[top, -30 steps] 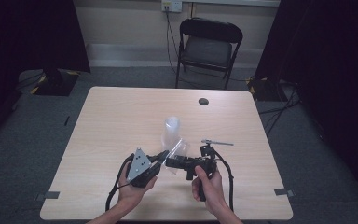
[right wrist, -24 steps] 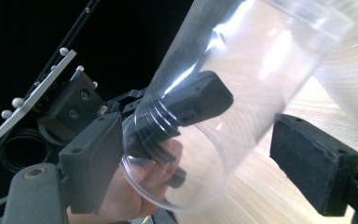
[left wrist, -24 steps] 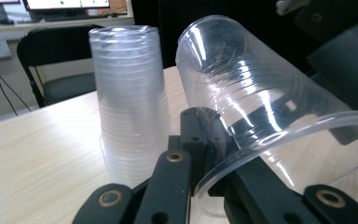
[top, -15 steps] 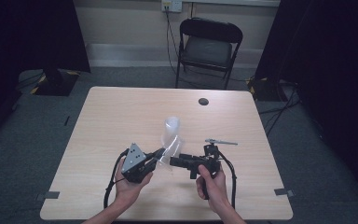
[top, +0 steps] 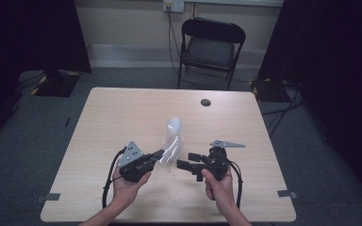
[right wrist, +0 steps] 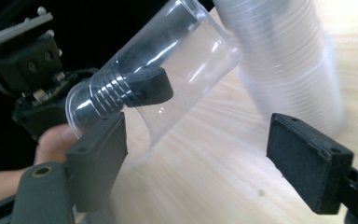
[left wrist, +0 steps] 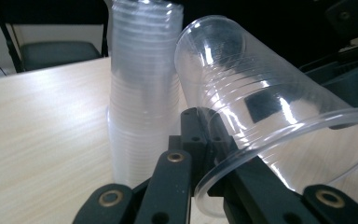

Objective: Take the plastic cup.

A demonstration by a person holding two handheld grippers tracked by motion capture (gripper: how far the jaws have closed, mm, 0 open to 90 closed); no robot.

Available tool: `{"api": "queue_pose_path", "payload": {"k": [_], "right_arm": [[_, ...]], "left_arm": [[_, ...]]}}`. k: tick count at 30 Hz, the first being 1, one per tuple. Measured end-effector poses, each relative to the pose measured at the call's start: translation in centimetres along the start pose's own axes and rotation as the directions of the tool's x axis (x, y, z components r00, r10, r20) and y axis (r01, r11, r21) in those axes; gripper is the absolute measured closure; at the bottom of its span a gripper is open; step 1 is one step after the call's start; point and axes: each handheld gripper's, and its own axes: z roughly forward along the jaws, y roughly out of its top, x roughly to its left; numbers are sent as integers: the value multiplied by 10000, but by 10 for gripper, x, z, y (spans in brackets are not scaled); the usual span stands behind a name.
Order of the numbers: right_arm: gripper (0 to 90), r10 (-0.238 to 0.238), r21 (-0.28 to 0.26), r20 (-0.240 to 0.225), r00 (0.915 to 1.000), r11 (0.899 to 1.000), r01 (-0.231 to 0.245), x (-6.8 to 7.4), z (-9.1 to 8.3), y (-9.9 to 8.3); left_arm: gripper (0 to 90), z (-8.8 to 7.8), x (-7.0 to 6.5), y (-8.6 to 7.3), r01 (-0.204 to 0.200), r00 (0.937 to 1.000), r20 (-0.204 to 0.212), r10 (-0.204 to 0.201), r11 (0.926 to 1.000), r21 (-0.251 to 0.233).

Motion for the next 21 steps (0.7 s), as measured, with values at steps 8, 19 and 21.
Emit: {"api": "queue_pose_path", "payload": {"k": [8,19,21], "right_arm": [[198,-1654,-49,1385,9765,9858,1677,6,-5,0],[146,-2677,245,1859,9454,9631,2680,8,-10,-1],[147,-2910,356,1836,9389,9565,2895,8,-10,-2]], "left_arm": [[900,-3,4,0,62,9999,137,-67,9992,406],[900,5,8,-1,198,9978,594,-294,9875,1565],[900,7,9,-2,185,9966,759,-325,9838,1783]]}}
